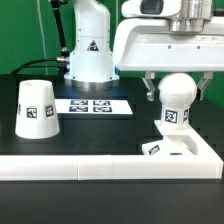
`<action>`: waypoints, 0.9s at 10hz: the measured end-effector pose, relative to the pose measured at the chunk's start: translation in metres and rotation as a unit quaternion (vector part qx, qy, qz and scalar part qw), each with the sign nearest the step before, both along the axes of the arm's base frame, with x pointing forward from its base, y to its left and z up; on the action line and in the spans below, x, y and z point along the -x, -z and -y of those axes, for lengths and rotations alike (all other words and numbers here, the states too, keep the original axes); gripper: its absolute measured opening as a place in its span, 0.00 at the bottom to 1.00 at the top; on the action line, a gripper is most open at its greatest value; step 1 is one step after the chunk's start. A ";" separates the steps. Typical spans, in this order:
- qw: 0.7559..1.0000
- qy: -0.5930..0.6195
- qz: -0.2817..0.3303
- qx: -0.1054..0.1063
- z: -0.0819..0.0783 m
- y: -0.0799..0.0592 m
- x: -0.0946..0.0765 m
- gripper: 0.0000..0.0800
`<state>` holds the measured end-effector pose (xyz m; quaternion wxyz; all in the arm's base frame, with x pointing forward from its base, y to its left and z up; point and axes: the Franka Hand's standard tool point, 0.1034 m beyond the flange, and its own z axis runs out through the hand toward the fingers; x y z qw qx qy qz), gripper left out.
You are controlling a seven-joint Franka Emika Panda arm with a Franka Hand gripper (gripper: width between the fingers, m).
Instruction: Assemble lamp
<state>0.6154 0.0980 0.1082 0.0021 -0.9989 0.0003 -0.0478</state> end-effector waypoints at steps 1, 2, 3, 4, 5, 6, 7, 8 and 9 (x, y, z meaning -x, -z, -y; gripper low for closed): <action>1.000 0.027 0.000 -0.003 0.000 0.000 0.000 0.72; 0.999 0.050 0.000 -0.005 0.000 0.000 0.000 0.72; 0.997 0.077 -0.001 -0.010 0.000 0.000 0.000 0.72; 0.994 0.108 -0.004 -0.015 0.000 0.000 0.001 0.72; 0.983 0.180 -0.017 -0.022 -0.001 0.000 0.004 0.72; 0.971 0.236 -0.028 -0.024 -0.003 0.000 0.007 0.72; 0.955 0.291 -0.038 -0.032 -0.004 0.002 0.010 0.72; 0.935 0.349 -0.048 -0.043 -0.005 0.002 0.011 0.72; 0.919 0.387 -0.057 -0.048 -0.007 0.002 0.011 0.72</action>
Offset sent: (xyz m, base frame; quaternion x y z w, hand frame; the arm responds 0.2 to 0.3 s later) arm 0.0000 0.0000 0.0000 0.0000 0.0000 0.1296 0.9916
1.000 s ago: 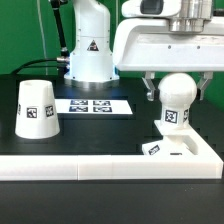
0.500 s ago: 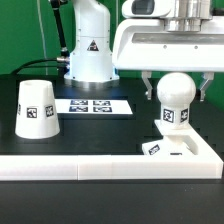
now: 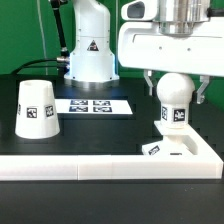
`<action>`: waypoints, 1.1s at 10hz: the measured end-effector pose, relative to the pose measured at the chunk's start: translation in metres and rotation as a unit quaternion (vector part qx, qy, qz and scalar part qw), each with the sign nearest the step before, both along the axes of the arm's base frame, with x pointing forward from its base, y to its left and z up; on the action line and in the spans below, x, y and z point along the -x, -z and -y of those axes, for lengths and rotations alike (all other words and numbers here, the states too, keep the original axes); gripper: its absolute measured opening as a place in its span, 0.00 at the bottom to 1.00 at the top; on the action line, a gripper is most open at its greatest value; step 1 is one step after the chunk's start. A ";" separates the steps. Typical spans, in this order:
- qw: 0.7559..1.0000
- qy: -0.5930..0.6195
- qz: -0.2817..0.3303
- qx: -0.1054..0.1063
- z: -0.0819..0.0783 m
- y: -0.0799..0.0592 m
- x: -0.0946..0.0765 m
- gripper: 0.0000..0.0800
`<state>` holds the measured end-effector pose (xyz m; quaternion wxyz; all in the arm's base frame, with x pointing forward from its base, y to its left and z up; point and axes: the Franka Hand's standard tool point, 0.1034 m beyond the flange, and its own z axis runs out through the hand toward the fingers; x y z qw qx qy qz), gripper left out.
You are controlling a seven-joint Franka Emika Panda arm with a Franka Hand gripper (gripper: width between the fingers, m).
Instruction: Assemble lamp
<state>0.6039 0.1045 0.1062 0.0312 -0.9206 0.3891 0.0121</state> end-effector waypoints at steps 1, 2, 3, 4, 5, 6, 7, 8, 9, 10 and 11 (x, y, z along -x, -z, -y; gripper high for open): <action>0.999 0.045 -0.007 -0.008 -0.001 0.000 0.000 0.72; 0.998 0.064 -0.008 -0.008 -0.002 0.000 0.000 0.72; 0.998 0.061 -0.008 -0.008 -0.002 0.000 0.000 0.72; 0.998 0.054 -0.006 -0.009 -0.002 0.000 0.000 0.84; 1.000 0.021 0.003 -0.008 -0.004 -0.003 -0.002 0.86; 1.000 -0.018 0.015 -0.008 -0.006 -0.007 -0.003 0.86; 0.997 -0.076 0.026 -0.007 -0.005 -0.010 -0.002 0.86; 0.991 -0.133 0.030 -0.005 -0.004 -0.011 -0.002 0.87; 0.982 -0.185 0.035 -0.004 -0.004 -0.012 -0.002 0.87; 0.980 -0.195 0.035 -0.004 -0.004 -0.012 -0.002 0.87; 0.970 -0.242 0.038 -0.003 -0.004 -0.012 -0.002 0.87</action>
Offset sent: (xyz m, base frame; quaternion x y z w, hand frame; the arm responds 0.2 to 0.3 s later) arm 0.0000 0.0000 0.0000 0.0000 0.0000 0.0000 1.0000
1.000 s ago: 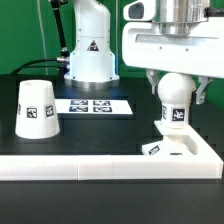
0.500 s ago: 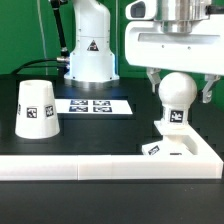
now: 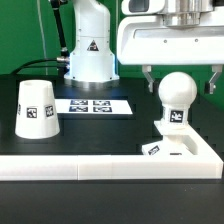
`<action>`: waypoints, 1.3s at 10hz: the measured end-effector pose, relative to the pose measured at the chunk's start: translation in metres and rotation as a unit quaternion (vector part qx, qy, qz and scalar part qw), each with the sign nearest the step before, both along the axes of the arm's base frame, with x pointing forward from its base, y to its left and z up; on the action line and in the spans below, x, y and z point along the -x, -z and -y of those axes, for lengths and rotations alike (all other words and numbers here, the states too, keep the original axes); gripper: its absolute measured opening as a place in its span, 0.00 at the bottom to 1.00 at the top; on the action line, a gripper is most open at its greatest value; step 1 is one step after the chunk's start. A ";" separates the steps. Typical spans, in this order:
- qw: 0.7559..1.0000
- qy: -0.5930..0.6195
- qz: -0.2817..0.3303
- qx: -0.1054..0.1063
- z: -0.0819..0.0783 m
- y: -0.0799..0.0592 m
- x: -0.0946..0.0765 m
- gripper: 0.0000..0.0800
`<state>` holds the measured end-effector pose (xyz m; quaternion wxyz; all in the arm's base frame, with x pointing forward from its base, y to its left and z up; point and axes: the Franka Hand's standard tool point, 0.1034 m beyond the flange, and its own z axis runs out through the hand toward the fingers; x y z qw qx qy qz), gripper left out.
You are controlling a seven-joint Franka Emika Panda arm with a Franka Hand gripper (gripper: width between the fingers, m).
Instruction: Assemble lamp
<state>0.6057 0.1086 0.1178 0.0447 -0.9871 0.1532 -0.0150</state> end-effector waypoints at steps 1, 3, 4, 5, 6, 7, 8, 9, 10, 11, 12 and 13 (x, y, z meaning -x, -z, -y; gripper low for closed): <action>0.999 -0.038 0.003 0.002 0.000 0.000 0.000 0.87; 0.994 -0.110 0.009 0.005 0.000 0.000 0.000 0.87; 0.983 -0.183 0.020 0.011 -0.002 -0.001 -0.002 0.87; 0.968 -0.249 0.029 0.016 -0.003 -0.001 -0.003 0.87; 0.952 -0.304 0.032 0.019 -0.001 0.000 -0.003 0.87; 0.936 -0.349 0.034 0.021 0.001 0.002 -0.003 0.87; 0.923 -0.383 0.037 0.023 0.001 0.002 -0.003 0.87; 0.913 -0.406 0.038 0.024 0.001 0.002 -0.003 0.87; 0.904 -0.425 0.040 0.025 0.002 0.003 -0.003 0.87; 0.891 -0.452 0.041 0.026 0.003 0.003 -0.003 0.87; 0.870 -0.490 0.043 0.030 0.003 0.004 -0.003 0.87; 0.817 -0.573 0.046 0.041 0.003 0.005 -0.005 0.87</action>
Offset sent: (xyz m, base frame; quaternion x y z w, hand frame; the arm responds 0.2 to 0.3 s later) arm -0.0002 0.0063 0.0046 -0.0134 0.0443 -0.2990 0.9531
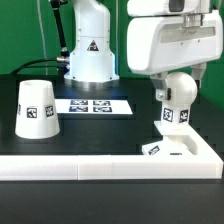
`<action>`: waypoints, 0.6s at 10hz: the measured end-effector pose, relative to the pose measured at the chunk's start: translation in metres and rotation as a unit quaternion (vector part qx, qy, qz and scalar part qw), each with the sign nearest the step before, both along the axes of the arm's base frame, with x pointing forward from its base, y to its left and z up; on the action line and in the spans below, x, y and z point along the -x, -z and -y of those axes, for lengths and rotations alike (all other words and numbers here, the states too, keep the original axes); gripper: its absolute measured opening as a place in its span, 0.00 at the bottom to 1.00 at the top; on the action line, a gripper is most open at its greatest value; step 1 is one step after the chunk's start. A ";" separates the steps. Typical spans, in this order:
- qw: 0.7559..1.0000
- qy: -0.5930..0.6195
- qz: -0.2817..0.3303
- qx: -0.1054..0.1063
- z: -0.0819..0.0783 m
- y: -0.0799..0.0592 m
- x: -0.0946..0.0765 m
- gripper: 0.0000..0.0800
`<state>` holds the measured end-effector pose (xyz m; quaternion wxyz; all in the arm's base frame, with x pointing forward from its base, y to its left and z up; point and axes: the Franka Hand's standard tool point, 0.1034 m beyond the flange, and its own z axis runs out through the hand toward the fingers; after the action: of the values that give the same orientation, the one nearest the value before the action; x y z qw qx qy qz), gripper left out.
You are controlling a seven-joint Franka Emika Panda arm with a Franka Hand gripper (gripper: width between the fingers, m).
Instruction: Assemble lamp
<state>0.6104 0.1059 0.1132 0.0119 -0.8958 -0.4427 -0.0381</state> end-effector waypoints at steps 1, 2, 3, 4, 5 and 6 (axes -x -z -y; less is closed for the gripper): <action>0.999 -0.050 0.001 0.011 -0.002 0.001 0.000 0.87; 0.994 -0.102 0.004 0.025 -0.005 0.001 0.001 0.87; 0.989 -0.143 0.005 0.034 -0.007 0.002 0.001 0.87; 0.983 -0.180 0.007 0.039 -0.007 0.002 0.001 0.87; 0.974 -0.224 0.010 0.044 -0.008 0.002 0.001 0.87; 0.967 -0.252 0.010 0.048 -0.007 0.002 0.001 0.87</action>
Offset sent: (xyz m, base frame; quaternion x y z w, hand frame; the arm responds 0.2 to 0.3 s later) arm -0.0026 0.0123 0.0003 0.0005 -0.0062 -0.1890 0.9820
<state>0.6097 0.1132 0.1114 -0.0262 -0.7545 -0.6554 -0.0221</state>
